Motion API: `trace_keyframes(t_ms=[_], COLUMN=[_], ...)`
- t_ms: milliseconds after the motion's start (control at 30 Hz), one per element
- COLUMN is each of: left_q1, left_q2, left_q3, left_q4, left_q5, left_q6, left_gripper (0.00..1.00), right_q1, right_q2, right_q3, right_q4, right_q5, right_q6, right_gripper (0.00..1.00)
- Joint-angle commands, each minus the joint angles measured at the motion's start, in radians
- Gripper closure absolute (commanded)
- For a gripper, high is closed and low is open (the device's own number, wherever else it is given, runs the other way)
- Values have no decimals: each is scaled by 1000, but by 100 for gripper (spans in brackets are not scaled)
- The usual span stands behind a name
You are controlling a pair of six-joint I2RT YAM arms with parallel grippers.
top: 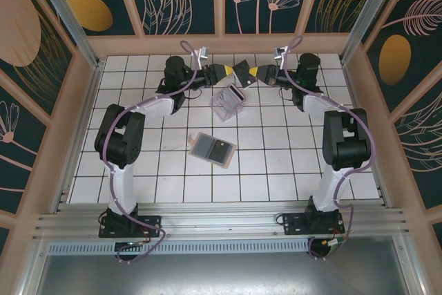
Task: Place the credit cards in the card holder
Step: Pick up several credit cards from the storage box.
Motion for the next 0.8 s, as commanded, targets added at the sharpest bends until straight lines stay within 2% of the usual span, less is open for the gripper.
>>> trace_keyframes(t_ms=[0,767], left_q1=[15,13], left_q2=[6,62], left_q3=[-17,2], left_q4=[68,224], left_q5=[14,48], left_q6=[-26,-151], left_gripper=[56,60], right_q1=[-16,32], right_q2=[-52,-9], right_q3=[-15,22], right_q4=[81,157], right_q5=[-25,-44], right_q6=[25,107], right_gripper=[100,100])
